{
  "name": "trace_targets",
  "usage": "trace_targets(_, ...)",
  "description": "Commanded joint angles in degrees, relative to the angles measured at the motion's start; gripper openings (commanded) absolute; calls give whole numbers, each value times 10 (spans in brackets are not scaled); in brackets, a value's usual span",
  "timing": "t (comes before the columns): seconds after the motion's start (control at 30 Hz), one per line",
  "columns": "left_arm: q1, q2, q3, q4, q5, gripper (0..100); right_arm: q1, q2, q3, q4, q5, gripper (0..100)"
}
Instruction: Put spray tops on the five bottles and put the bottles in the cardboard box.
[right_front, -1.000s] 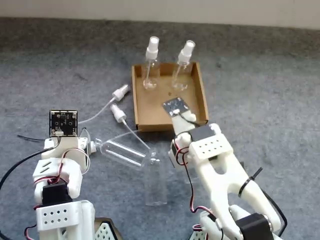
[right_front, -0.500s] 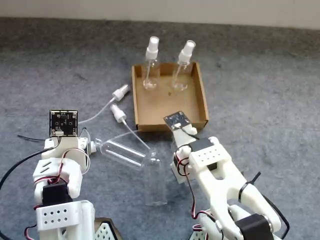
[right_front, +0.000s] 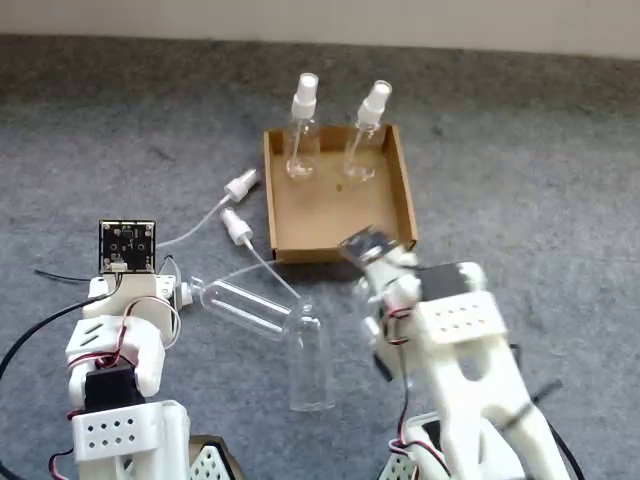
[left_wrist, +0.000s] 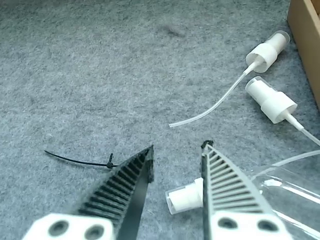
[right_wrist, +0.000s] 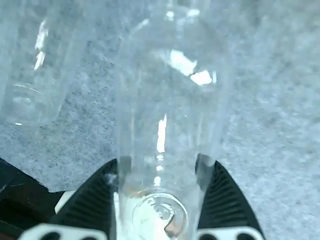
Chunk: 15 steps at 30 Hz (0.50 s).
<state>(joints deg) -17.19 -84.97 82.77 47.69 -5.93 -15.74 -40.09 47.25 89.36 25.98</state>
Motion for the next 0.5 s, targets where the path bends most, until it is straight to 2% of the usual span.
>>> trace_targets(0.0,10,-6,-2,-15,4,158,75,-77,-107,82,50,45)
trace_targets(0.17,10,-6,-2,-15,4,158,236,-65,-185,78,124,48)
trace_targets(0.27,10,-6,-2,-15,4,158,316,-7,-206,0,137,48)
trace_targets(0.37,10,-6,-2,-15,4,158,365,99,-206,-91,137,48)
trace_targets(0.47,10,-6,-1,-14,4,157,393,224,-211,-140,139,48)
